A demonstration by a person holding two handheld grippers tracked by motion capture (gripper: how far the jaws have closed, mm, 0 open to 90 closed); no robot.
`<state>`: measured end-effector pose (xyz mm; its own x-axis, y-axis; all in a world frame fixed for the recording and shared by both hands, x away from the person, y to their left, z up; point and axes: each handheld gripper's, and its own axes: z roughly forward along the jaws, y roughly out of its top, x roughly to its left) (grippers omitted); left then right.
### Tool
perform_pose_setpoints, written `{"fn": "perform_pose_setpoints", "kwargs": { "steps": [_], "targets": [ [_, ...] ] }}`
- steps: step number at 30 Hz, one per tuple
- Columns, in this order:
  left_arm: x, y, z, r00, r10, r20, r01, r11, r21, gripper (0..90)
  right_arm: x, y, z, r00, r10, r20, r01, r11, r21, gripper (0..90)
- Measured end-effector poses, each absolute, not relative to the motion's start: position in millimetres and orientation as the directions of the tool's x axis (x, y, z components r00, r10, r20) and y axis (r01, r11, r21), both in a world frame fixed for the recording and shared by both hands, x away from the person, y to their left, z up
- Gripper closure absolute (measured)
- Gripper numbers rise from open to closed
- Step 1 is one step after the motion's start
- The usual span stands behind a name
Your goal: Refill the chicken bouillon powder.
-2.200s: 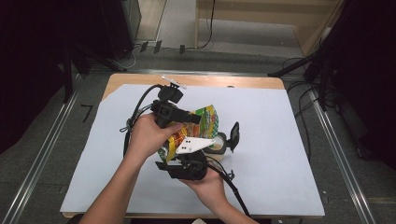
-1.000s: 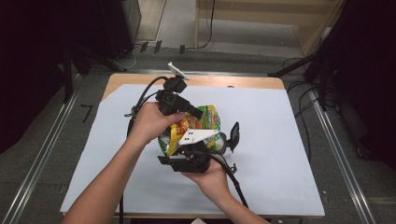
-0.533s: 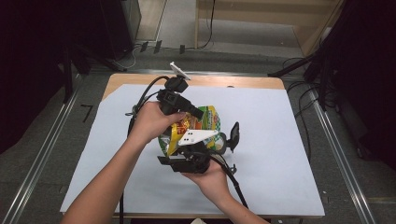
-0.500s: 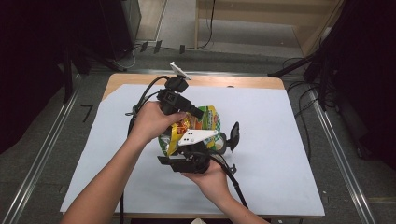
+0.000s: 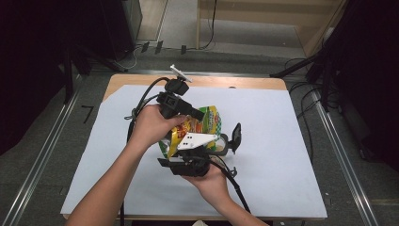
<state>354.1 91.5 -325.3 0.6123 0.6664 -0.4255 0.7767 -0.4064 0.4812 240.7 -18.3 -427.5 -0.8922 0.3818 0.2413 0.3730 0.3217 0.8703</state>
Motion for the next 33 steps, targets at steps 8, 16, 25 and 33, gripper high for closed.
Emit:
{"fn": "perform_pose_setpoints", "kwargs": {
  "steps": [8,16,25,33],
  "targets": [
    [350.1,96.1,-324.6,0.612,0.666,-0.427,0.772,-0.384,0.507,75.9,242.0,-17.4,-428.7,-0.892,0.390,0.229,0.365,0.323,0.873,64.5],
    [347.3,96.2,-324.9,0.617,0.661,-0.426,0.765,-0.379,0.520,75.9,242.3,-20.2,-431.6,-0.896,0.394,0.203,0.347,0.339,0.874,63.3],
    [343.4,94.9,-325.3,0.630,0.660,-0.409,0.747,-0.370,0.553,75.9,244.8,-22.0,-434.7,-0.894,0.406,0.188,0.340,0.342,0.876,63.0],
    [338.6,98.9,-329.4,0.633,0.658,-0.407,0.734,-0.344,0.586,75.7,243.9,-21.2,-436.5,-0.895,0.407,0.181,0.338,0.355,0.872,62.6]
  ]
}}
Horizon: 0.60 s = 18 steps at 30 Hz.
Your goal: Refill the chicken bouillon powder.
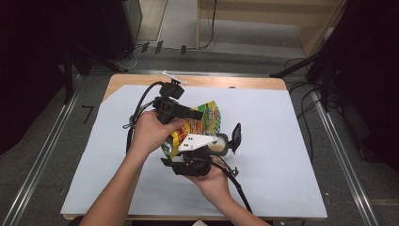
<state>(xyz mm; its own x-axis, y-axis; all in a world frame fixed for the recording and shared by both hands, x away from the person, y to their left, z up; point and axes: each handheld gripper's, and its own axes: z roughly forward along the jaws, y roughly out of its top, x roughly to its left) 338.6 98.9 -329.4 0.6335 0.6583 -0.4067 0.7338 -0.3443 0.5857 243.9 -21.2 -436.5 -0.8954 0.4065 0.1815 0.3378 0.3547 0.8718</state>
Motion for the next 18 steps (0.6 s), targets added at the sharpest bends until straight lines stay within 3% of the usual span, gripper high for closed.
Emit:
{"fn": "perform_pose_setpoints", "kwargs": {
  "steps": [18],
  "targets": [
    [336.4,95.5,-331.0,0.649,0.653,-0.390,0.715,-0.348,0.606,74.6,241.8,-23.3,-436.6,-0.894,0.414,0.171,0.328,0.345,0.879,62.6]
  ]
}}
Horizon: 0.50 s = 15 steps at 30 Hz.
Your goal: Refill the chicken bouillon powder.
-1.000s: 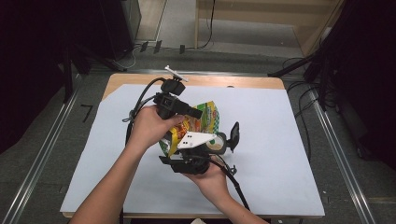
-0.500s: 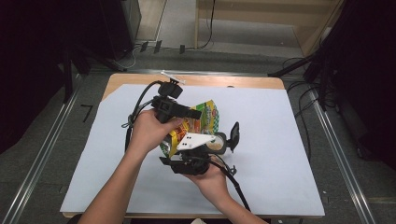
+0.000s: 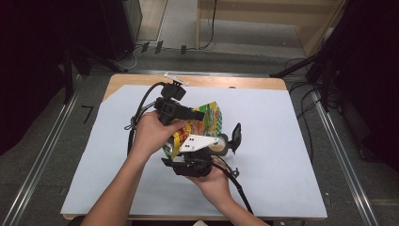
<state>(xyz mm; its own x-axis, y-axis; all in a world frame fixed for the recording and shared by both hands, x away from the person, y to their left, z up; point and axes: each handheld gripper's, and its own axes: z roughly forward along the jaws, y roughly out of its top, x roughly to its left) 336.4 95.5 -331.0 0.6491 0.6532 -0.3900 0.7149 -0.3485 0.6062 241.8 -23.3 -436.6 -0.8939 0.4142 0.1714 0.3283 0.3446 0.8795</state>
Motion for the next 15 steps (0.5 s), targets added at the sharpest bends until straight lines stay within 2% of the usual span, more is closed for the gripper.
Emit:
{"fn": "perform_pose_setpoints", "kwargs": {
  "steps": [15],
  "targets": [
    [335.8,96.7,-331.7,0.648,0.656,-0.387,0.716,-0.351,0.604,74.4,240.9,-21.5,-437.2,-0.894,0.411,0.177,0.332,0.344,0.879,62.7]
  ]
}}
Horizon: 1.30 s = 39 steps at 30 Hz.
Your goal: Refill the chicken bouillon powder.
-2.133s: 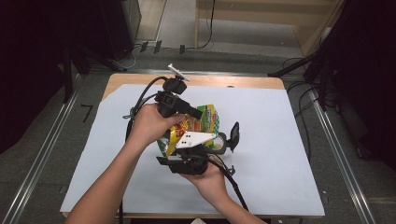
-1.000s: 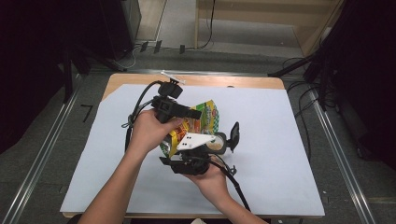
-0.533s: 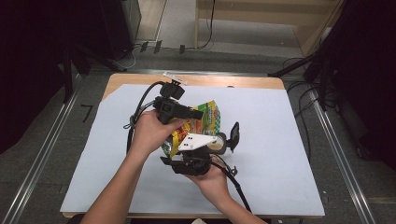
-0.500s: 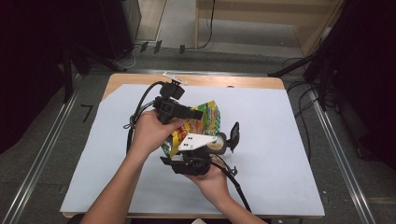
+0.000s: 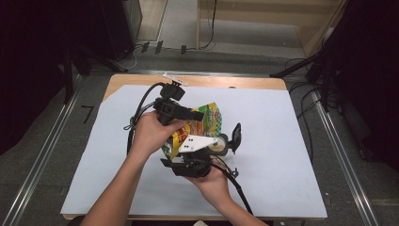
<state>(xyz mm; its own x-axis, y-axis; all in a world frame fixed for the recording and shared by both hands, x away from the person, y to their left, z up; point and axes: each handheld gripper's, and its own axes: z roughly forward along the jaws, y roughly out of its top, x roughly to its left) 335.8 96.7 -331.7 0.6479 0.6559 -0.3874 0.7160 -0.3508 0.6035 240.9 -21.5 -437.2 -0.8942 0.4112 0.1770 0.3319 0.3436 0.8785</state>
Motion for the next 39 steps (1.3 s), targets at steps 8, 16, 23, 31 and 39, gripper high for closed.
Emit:
{"fn": "perform_pose_setpoints", "kwargs": {
  "steps": [8,16,23,31,39],
  "targets": [
    [335.2,96.8,-331.0,0.650,0.653,-0.389,0.715,-0.353,0.603,74.2,240.0,-21.4,-437.0,-0.892,0.411,0.189,0.340,0.335,0.879,62.9],
    [334.1,96.2,-330.6,0.651,0.654,-0.386,0.713,-0.352,0.606,74.4,239.1,-21.0,-437.7,-0.891,0.406,0.202,0.346,0.321,0.881,63.4],
    [334.2,98.5,-328.0,0.648,0.654,-0.391,0.715,-0.344,0.608,74.0,237.7,-20.7,-435.1,-0.892,0.401,0.208,0.346,0.312,0.885,63.5],
    [335.9,100.1,-328.8,0.638,0.655,-0.404,0.727,-0.340,0.597,74.0,237.3,-19.9,-433.9,-0.893,0.389,0.225,0.357,0.312,0.880,63.7],
    [336.6,101.3,-328.9,0.632,0.660,-0.406,0.731,-0.334,0.596,74.0,236.6,-19.5,-432.8,-0.895,0.388,0.223,0.355,0.312,0.882,64.0]
  ]
}}
